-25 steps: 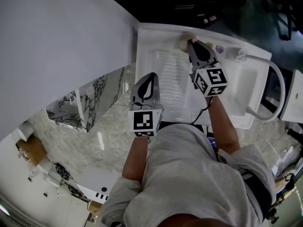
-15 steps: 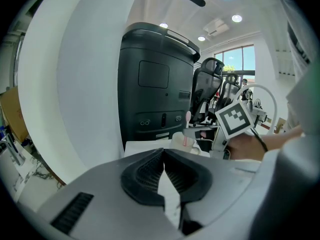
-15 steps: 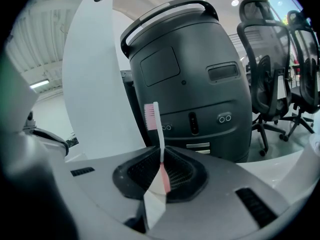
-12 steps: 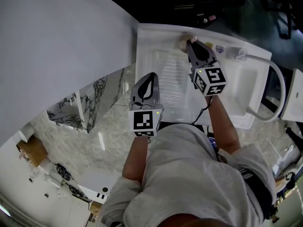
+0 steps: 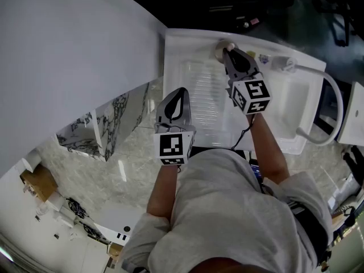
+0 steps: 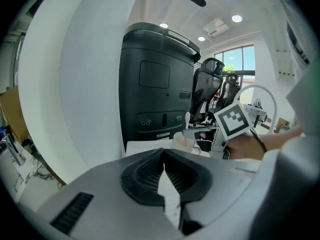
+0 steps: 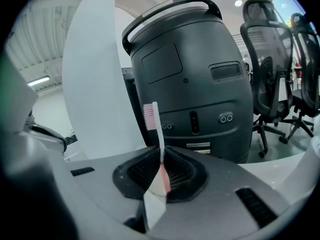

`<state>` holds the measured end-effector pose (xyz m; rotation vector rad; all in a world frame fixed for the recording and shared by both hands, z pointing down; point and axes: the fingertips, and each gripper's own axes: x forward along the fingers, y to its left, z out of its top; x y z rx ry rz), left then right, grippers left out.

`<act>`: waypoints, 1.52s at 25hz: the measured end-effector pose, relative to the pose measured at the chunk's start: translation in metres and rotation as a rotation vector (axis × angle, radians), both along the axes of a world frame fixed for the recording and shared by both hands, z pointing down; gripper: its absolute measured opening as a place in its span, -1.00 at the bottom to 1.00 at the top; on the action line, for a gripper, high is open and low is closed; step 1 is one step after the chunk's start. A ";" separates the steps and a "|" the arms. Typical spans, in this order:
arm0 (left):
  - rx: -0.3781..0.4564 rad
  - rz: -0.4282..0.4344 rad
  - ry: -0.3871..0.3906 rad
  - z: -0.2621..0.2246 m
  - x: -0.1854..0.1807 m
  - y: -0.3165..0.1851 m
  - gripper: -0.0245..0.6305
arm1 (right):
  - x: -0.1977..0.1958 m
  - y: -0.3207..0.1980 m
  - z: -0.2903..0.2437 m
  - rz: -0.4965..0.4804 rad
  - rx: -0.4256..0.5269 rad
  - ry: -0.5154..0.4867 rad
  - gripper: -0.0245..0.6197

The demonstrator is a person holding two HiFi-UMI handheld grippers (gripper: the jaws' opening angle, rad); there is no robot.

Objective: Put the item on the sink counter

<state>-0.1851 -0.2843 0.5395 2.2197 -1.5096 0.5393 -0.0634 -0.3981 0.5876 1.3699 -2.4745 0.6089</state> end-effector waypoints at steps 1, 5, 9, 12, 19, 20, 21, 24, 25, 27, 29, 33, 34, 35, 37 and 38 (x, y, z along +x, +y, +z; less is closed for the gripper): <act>0.001 -0.001 0.000 0.000 -0.001 0.000 -0.89 | 0.000 0.000 0.000 0.000 0.000 0.001 -0.85; 0.005 -0.004 0.000 -0.001 -0.003 0.001 -0.89 | 0.000 0.001 0.003 -0.004 -0.006 0.010 -0.85; 0.007 -0.007 0.000 -0.002 -0.006 0.003 -0.89 | -0.001 0.002 0.004 -0.003 -0.012 0.025 -0.85; 0.008 -0.013 0.002 -0.002 -0.008 0.004 -0.89 | 0.000 0.001 0.003 0.003 -0.008 0.041 -0.85; 0.017 -0.025 0.003 -0.004 -0.014 0.007 -0.89 | 0.000 0.003 0.000 0.011 -0.007 0.047 -0.83; 0.019 -0.025 0.003 -0.005 -0.015 0.009 -0.89 | 0.000 0.004 -0.001 0.011 -0.004 0.046 -0.81; 0.021 -0.025 0.002 -0.006 -0.015 0.010 -0.89 | 0.000 0.006 -0.003 0.011 -0.001 0.045 -0.78; 0.026 -0.015 0.004 -0.007 -0.015 0.014 -0.89 | 0.001 0.011 -0.008 0.015 0.011 0.045 -0.72; 0.029 -0.011 0.007 -0.008 -0.014 0.014 -0.89 | 0.001 0.013 -0.010 0.018 0.015 0.045 -0.72; 0.034 -0.007 0.013 -0.010 -0.011 0.017 -0.89 | 0.003 0.017 -0.014 0.020 0.019 0.045 -0.72; 0.042 0.001 0.019 -0.014 -0.008 0.019 -0.89 | 0.005 0.022 -0.018 0.025 0.021 0.047 -0.72; 0.065 0.046 0.044 -0.021 0.000 0.023 -0.89 | 0.008 0.038 -0.038 0.051 0.063 0.051 -0.72; 0.069 0.056 0.050 -0.023 0.003 0.025 -0.89 | 0.008 0.044 -0.043 0.054 0.075 0.052 -0.72; 0.073 0.066 0.055 -0.024 0.006 0.028 -0.89 | 0.008 0.051 -0.048 0.057 0.086 0.052 -0.72; 0.081 0.083 0.064 -0.028 0.013 0.033 -0.89 | 0.013 0.065 -0.061 0.076 0.119 0.052 -0.73; 0.086 0.092 0.070 -0.029 0.017 0.036 -0.89 | 0.016 0.074 -0.069 0.090 0.144 0.053 -0.79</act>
